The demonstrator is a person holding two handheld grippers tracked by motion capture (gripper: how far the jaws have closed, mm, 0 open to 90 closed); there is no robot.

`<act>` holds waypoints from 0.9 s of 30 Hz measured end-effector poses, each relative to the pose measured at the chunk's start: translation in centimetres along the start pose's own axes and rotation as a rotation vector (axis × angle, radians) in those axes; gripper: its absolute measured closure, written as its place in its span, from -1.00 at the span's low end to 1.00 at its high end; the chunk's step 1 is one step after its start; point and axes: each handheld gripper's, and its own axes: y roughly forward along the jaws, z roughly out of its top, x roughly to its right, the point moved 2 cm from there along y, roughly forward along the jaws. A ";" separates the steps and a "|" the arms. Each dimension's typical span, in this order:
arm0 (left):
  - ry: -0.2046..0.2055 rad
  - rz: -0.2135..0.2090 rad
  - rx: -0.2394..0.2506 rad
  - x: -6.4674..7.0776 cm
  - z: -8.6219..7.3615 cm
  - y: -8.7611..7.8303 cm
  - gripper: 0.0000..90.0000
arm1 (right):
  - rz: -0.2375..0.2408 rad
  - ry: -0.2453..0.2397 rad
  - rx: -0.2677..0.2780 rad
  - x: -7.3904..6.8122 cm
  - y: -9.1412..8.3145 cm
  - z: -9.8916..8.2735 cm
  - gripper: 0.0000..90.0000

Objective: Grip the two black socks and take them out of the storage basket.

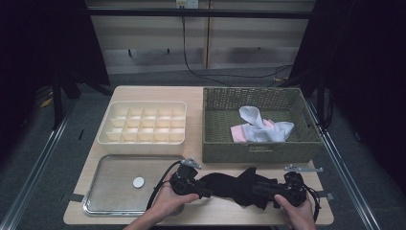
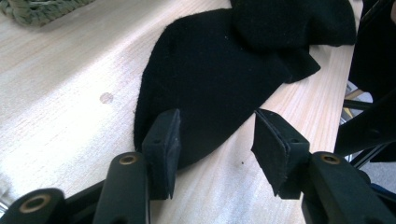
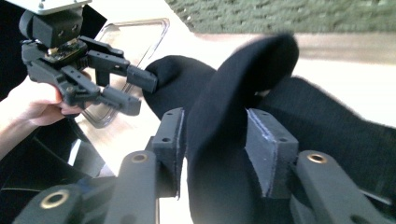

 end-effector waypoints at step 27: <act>-0.036 0.054 0.056 -2.5 -0.4 -2.0 0.23 | 0.005 -0.004 0.067 0.2 2.5 3.6 0.97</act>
